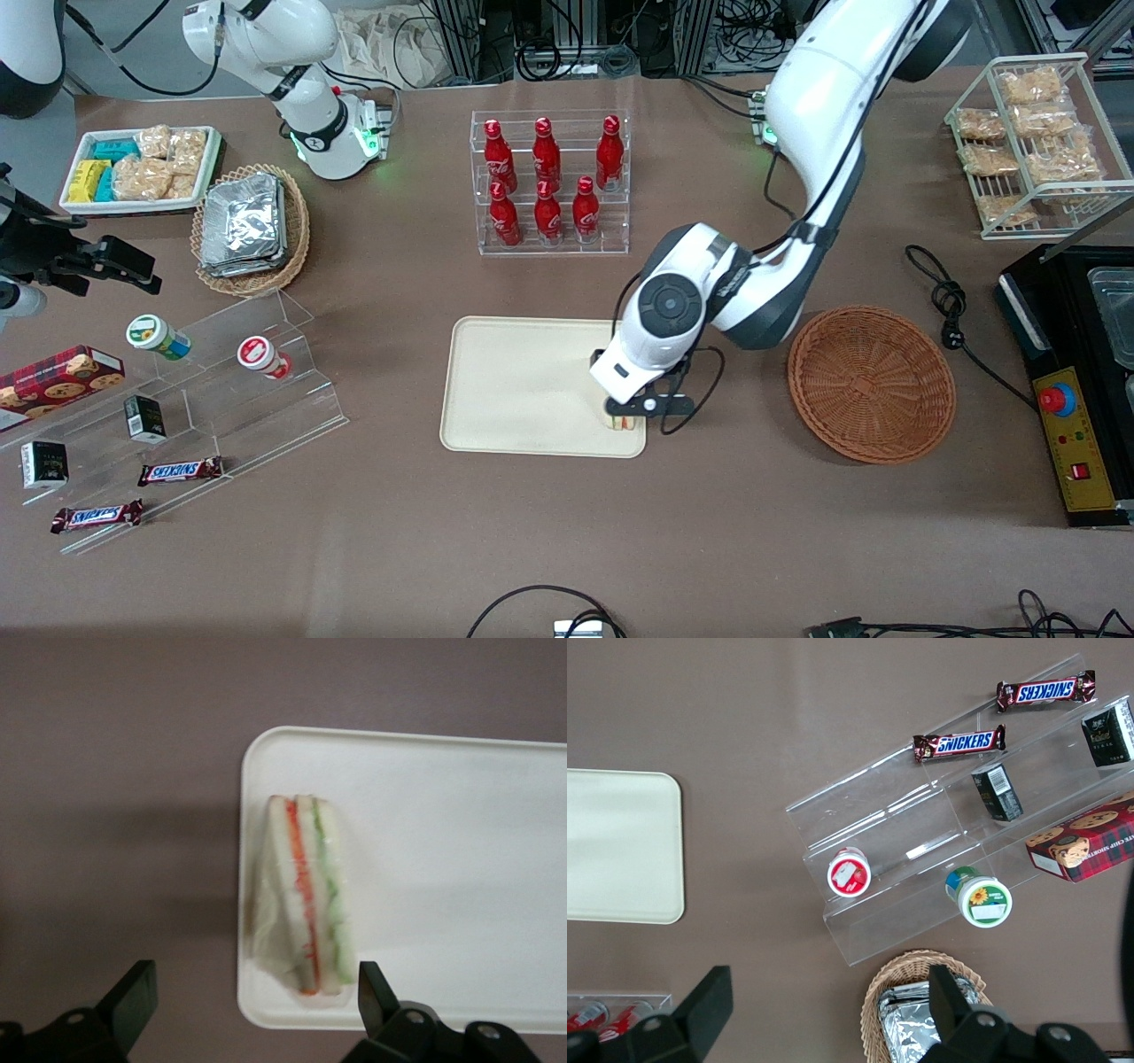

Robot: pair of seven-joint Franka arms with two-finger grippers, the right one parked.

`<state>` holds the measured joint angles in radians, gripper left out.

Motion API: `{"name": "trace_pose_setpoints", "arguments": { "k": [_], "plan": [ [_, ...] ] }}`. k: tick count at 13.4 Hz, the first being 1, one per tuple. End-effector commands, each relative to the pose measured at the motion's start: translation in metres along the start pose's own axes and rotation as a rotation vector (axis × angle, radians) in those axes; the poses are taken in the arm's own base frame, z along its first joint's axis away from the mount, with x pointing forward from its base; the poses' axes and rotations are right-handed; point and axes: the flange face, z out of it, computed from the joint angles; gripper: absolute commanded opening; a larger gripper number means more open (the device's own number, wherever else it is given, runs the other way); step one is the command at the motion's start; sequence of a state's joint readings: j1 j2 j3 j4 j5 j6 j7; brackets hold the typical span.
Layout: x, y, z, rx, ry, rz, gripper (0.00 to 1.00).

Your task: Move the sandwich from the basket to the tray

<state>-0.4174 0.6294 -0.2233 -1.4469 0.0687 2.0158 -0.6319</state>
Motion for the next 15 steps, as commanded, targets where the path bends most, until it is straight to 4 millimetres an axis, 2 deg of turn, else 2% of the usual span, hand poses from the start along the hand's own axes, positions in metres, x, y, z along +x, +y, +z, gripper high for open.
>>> {"name": "trace_pose_setpoints", "arguments": {
  "k": [1,2,3,4,7,10,12,15],
  "plan": [
    [-0.042,-0.06,-0.013,0.016,0.013,0.022,1.0],
    [-0.056,-0.078,-0.016,0.026,0.02,0.042,1.0],
    [-0.06,-0.104,-0.022,0.039,0.017,0.047,1.0],
    [-0.057,-0.135,-0.032,0.046,0.013,0.049,1.0],
    [-0.038,-0.205,-0.084,0.066,-0.034,0.049,1.0],
    [-0.012,-0.262,-0.147,0.065,-0.058,-0.032,1.0],
    [0.005,-0.305,-0.173,0.044,-0.02,-0.105,1.0],
    [0.009,-0.329,-0.199,0.038,-0.016,-0.141,1.0]
  ]
}}
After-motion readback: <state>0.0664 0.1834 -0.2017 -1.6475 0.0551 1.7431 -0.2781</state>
